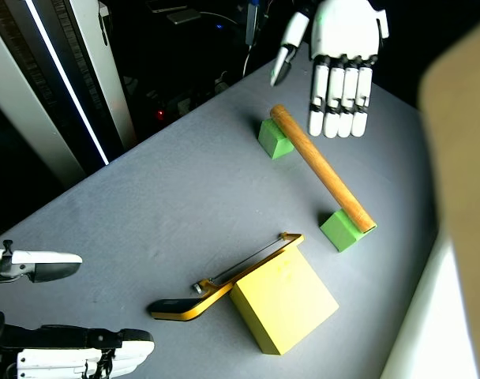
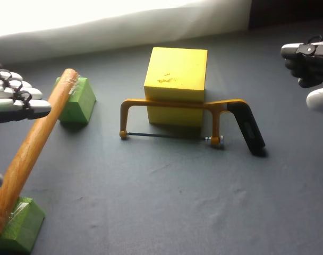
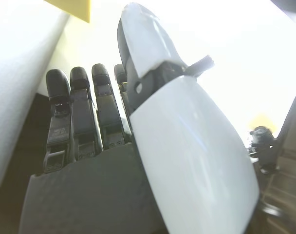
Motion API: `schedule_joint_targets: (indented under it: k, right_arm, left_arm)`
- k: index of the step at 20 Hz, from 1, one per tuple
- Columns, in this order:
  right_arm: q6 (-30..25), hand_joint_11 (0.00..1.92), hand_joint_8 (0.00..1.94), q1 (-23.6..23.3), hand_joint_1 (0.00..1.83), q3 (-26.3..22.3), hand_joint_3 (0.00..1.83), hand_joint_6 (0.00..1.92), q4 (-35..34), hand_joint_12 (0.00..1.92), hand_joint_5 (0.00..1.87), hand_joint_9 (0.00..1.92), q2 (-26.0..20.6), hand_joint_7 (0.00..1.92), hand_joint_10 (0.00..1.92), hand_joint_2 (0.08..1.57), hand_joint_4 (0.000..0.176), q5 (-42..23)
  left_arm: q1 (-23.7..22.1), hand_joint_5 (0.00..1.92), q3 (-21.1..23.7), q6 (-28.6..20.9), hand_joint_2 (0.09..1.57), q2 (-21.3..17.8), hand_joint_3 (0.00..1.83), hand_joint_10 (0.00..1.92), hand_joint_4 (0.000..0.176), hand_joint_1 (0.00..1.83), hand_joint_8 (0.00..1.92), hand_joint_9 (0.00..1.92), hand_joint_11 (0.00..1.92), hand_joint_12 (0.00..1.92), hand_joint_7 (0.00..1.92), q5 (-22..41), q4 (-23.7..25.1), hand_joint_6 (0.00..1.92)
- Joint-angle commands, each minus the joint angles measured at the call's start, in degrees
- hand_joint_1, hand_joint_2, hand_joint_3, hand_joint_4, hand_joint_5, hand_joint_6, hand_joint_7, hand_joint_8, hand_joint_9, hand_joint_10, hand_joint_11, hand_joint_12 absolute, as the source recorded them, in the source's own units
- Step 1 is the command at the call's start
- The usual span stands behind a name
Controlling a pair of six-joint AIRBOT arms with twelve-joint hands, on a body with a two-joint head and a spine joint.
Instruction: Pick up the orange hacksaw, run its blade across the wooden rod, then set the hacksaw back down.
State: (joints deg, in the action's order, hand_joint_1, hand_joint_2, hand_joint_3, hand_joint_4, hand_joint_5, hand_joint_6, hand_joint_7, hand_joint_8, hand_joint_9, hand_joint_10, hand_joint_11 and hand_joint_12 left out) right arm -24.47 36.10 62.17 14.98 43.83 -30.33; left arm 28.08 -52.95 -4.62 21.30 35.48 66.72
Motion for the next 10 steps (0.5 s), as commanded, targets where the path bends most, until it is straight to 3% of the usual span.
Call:
schedule_joint_targets:
  k: [1, 4, 6, 10]
  right_arm:
    - [1.38, 0.0, 0.0, 0.3, 0.98, 0.13, 0.0, 0.0, -3.83, 0.75, 0.17, 0.21, -0.19, 0.2, 0.0, 1.17, 0.0, -7.08]
    - [2.39, 0.0, 0.0, 3.17, 0.95, 0.18, 0.0, 0.0, -7.05, 0.75, 0.17, 0.2, 0.72, 0.19, 0.0, 1.18, 0.0, -8.46]
    - [3.25, 0.0, 0.0, 5.17, 0.95, 0.18, 0.0, 0.0, -11.2, 0.75, 0.17, 0.19, 1.42, 0.19, 0.0, 1.18, 0.0, -9.67]
    - [3.26, 0.0, 0.0, 6.27, 0.94, 0.23, 0.01, 0.0, -16.72, 0.79, 0.19, 0.22, 2.47, 0.21, 0.0, 1.2, 0.0, -10.43]
  left_arm:
    - [-0.1, 0.04, -0.34, -0.16, 1.28, -1.02, 0.0, 0.0, 0.0, 0.0, 0.0, 0.07, 0.03, 0.09, 0.05, 4.27, -1.89, 0.0]
    - [1.95, 0.07, 0.33, -0.16, 1.27, -3.45, 0.0, 0.0, 0.0, 0.06, 0.0, 0.08, 0.0, 0.18, 0.08, 5.47, -1.75, 0.0]
    - [2.33, 0.07, 1.78, -0.16, 1.27, -5.62, 0.0, 0.0, 0.0, 0.08, 0.0, 0.07, 0.0, 0.15, 0.07, 5.75, -0.47, 0.0]
    - [1.13, 0.12, 3.56, -3.99, 1.27, -8.57, 0.0, 0.0, 0.0, 0.05, 0.0, 0.12, 0.0, 0.22, 0.11, 7.97, 7.23, 0.0]
